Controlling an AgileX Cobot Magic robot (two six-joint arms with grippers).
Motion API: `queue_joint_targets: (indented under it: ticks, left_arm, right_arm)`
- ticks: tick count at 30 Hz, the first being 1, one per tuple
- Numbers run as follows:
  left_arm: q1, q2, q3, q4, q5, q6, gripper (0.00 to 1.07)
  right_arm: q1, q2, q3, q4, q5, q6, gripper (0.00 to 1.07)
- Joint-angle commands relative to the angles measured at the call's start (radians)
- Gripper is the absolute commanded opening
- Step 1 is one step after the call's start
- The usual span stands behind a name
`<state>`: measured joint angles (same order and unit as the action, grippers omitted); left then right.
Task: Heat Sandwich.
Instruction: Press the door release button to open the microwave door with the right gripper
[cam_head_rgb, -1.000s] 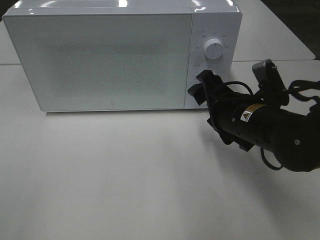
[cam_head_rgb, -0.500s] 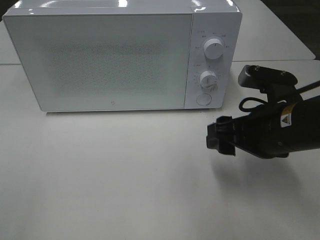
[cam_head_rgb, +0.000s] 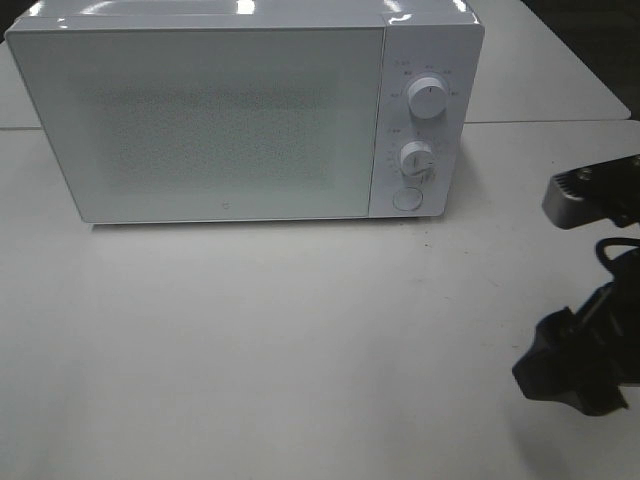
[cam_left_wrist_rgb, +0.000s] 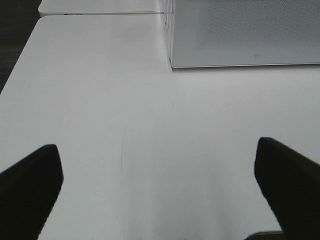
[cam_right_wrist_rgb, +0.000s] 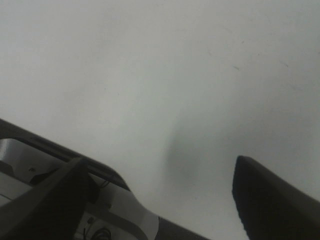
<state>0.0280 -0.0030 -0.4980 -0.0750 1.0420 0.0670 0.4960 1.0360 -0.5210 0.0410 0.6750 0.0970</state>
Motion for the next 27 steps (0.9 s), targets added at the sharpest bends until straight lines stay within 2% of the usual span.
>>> queue_joint_targets:
  ticks: [1, 3, 7, 10, 11, 16, 19, 22, 24, 27]
  left_arm:
    - [0.002, -0.030, 0.002, -0.009, -0.005, -0.006, 1.03]
    - [0.002, -0.030, 0.002, -0.009, -0.005, -0.006, 1.03]
    - [0.002, -0.030, 0.002, -0.009, -0.005, -0.006, 1.03]
    - [0.002, -0.030, 0.002, -0.009, -0.005, -0.006, 1.03]
    - [0.002, -0.030, 0.002, -0.009, -0.005, -0.006, 1.03]
    - [0.002, -0.030, 0.002, -0.009, -0.005, -0.006, 1.03]
    - [0.002, -0.030, 0.002, -0.009, -0.005, -0.006, 1.03]
    - [0.002, -0.030, 0.002, -0.009, -0.005, -0.006, 1.03]
    - [0.002, -0.030, 0.002, -0.009, -0.005, -0.006, 1.03]
    - [0.002, -0.030, 0.002, -0.009, -0.005, -0.006, 1.03]
  right_arm:
    - [-0.004, -0.108, -0.003, -0.003, 0.121, -0.018, 0.76]
    - [-0.004, -0.136, -0.003, -0.003, 0.146, -0.018, 0.76]
    - [-0.004, -0.346, -0.024, -0.001, 0.325, -0.018, 0.76]
    - [-0.004, -0.417, -0.031, -0.005, 0.379, -0.019, 0.76]
    - [-0.008, -0.493, -0.030, -0.005, 0.413, -0.028, 0.76]
    - [-0.007, -0.588, -0.025, -0.011, 0.442, -0.030, 0.76]
    - [-0.069, -0.704, -0.024, -0.018, 0.438, -0.042, 0.76]
    - [-0.113, -0.750, -0.019, -0.021, 0.426, -0.054, 0.76]
    - [-0.178, -0.815, -0.014, -0.027, 0.394, -0.057, 0.76]
    - [-0.208, -0.858, 0.004, -0.041, 0.376, -0.057, 0.76]
